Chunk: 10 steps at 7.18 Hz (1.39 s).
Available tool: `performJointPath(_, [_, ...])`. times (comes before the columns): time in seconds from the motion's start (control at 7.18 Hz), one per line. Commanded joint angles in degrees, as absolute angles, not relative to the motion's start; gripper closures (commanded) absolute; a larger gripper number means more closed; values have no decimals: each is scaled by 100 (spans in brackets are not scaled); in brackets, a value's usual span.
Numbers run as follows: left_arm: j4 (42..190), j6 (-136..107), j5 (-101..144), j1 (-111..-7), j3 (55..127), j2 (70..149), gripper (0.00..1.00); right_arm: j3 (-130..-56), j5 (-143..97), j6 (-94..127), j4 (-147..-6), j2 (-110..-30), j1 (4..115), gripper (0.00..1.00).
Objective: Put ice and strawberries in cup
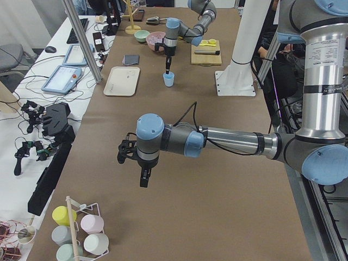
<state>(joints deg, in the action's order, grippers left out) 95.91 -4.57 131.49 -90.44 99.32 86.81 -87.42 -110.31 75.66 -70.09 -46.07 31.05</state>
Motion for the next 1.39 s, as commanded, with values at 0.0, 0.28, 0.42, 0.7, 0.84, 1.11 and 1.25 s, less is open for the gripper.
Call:
performJointPath(0.0, [9589,-457,13148,-9044,9923,8684,2,-8736,-11030,7602,-7014,-4623,3050,100])
performJointPath(0.28, [9589,-457,13148,-9044,9932,8684,2,-8806,-11074,7611,-7005,-4597,3146,26])
performJointPath(0.42, [9598,-457,13148,-9044,9932,8684,2,-8894,-11109,7681,-7048,-4597,3190,4])
performJointPath(0.7, [9598,-457,13148,-9044,9940,8666,2,-9070,-11380,7839,-7084,-4605,3199,1])
performJointPath(0.84, [9598,-457,13148,-9044,9940,8657,2,-9096,-11391,7849,-7084,-4614,3234,1])
performJointPath(1.11, [9598,-457,13148,-9044,9984,8640,2,-9751,-11862,7587,-7720,-5173,3819,1])
performJointPath(1.25, [9598,-457,13157,-9044,9984,8640,2,-10130,-11926,7002,-8265,-5499,4058,1])
